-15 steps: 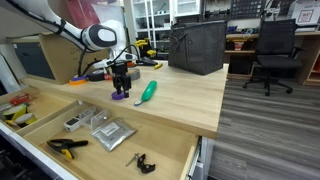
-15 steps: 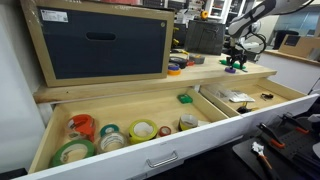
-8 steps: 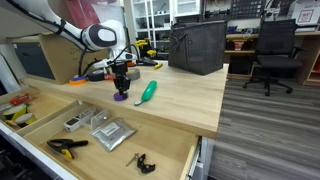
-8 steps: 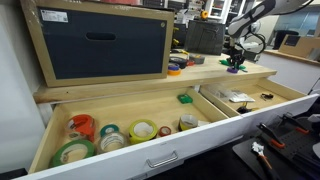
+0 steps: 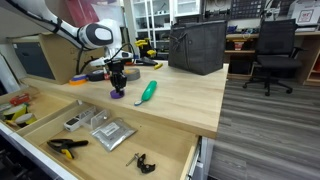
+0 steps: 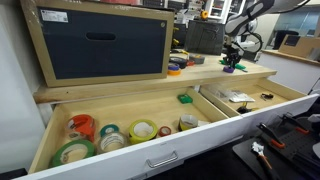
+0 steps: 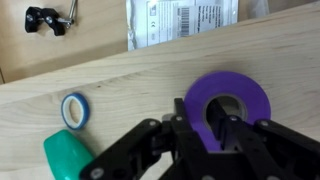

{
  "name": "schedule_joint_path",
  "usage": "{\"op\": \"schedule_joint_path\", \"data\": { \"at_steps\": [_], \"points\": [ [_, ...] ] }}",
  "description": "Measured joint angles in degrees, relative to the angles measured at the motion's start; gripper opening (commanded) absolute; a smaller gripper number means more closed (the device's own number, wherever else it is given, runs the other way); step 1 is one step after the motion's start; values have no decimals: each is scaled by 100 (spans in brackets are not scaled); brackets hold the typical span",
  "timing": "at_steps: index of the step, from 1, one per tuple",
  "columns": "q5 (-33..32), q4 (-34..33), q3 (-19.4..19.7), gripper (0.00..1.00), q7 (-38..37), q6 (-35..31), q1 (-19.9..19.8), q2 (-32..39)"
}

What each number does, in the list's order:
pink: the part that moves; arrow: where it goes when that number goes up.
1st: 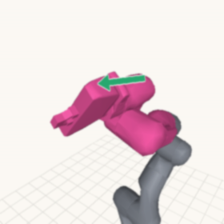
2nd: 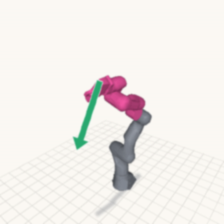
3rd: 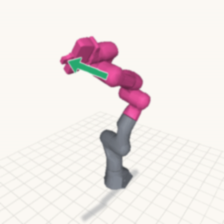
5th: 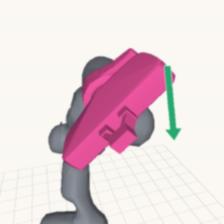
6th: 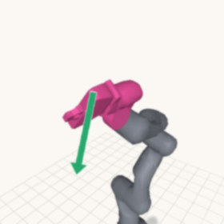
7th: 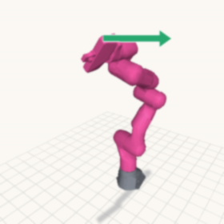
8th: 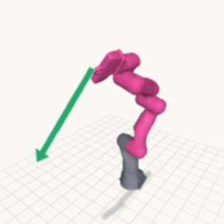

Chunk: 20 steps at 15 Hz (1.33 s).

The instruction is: Put the purple masking tape in the open drawer.

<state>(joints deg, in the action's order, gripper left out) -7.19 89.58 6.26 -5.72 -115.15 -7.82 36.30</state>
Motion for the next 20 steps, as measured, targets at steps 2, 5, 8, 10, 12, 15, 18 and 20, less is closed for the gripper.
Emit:
{"op": "schedule_joint_path", "data": {
  "at_steps": [2, 5, 8, 10, 12, 15, 18, 20],
  "points": [
    [0, 37, -15, 7, 75, 7, 36, -76],
    [0, 209, -67, 7, 257, 9, 59, -282],
    [0, 556, -162, 7, 381, 10, 124, -585],
    [0, 852, -228, 7, 393, 13, 213, -817],
    [0, 1152, -289, 7, 372, 20, 336, -1046],
    [14, 1579, -377, 7, 179, 30, 555, -1369],
    [14, 2026, -488, 7, -176, 6, 821, -1678],
    [12, 2330, -583, 7, -436, -88, 1007, -1856]
  ]
}}
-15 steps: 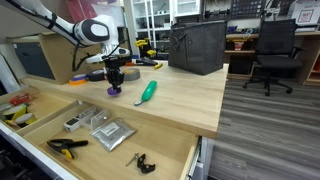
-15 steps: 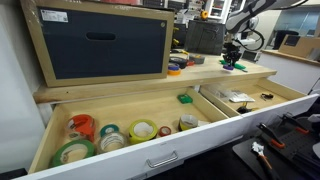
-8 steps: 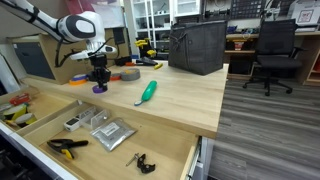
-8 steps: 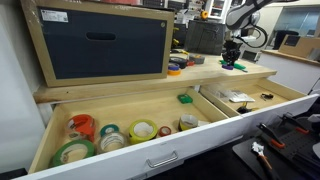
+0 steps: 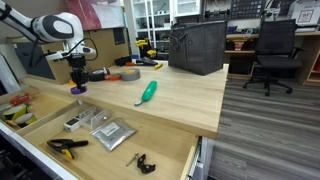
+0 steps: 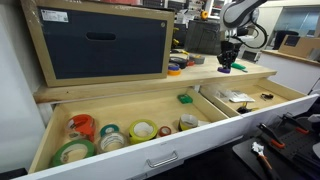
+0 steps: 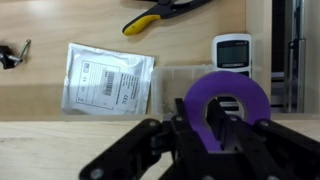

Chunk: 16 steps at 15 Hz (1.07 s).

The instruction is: Put the purple masking tape in the open drawer.

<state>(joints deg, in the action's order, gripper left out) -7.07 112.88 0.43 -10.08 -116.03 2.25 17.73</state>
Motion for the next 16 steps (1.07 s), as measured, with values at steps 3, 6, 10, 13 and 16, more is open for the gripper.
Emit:
{"op": "schedule_joint_path", "data": {
  "at_steps": [3, 6, 10, 13, 16],
  "points": [
    [0, 431, -150, 7, -415, -333, 262, -195],
    [7, 795, -294, 7, -783, -696, 455, -337],
    [157, 1241, -463, 7, -1073, -922, 616, -565],
    [279, 1612, -602, 7, -1181, -1037, 704, -786],
    [362, 2003, -754, 7, -1294, -1181, 815, -1006]
  ]
}}
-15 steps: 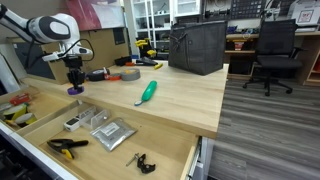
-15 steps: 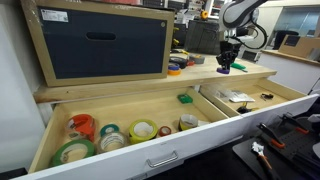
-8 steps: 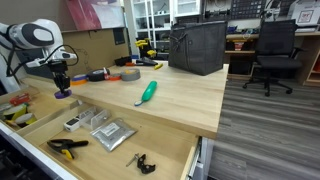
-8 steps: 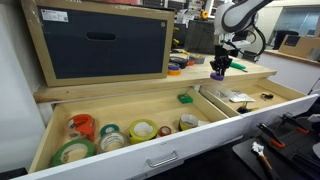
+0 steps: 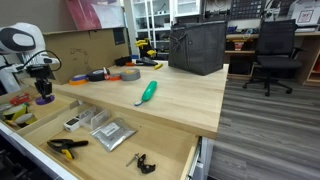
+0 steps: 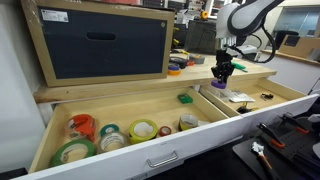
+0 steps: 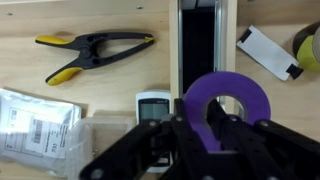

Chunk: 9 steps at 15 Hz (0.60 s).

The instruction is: Put the purple masking tape in the open drawer.

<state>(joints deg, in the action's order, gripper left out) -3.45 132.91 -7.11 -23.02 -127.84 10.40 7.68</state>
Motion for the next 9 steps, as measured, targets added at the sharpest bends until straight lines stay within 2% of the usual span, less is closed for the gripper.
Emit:
{"op": "schedule_joint_path", "data": {
  "at_steps": [9],
  "points": [
    [25, 644, -350, 7, -692, -642, 315, -217]
  ]
}}
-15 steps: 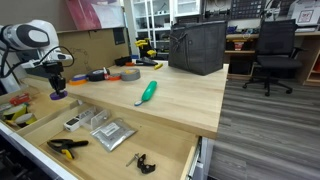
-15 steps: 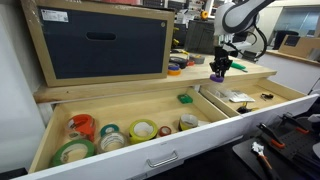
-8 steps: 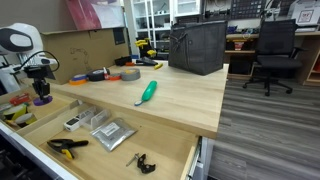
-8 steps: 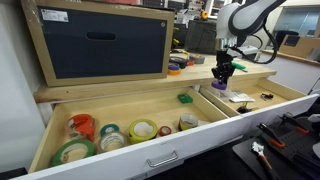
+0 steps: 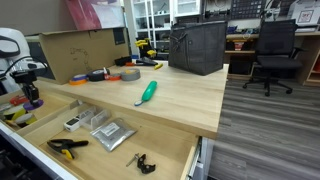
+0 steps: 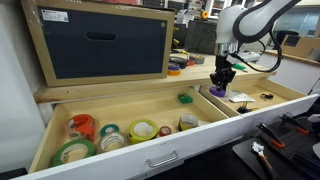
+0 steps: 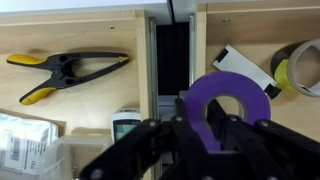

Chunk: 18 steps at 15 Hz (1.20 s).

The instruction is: Put the purple masking tape in the open drawer.

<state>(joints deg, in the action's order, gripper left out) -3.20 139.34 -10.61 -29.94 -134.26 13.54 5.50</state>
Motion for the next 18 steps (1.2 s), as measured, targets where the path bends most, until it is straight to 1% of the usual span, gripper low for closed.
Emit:
{"op": "schedule_joint_path", "data": {
  "at_steps": [2, 3, 16, 17, 18],
  "points": [
    [1, 42, -17, 7, -128, -112, 30, 0],
    [2, 57, -17, 28, -178, -146, 33, 0],
    [2, 80, 7, 28, -193, -182, 0, -6],
    [2, 80, 7, 7, -193, -182, 0, -6],
    [2, 80, 7, 7, -193, -182, 0, -6]
  ]
}}
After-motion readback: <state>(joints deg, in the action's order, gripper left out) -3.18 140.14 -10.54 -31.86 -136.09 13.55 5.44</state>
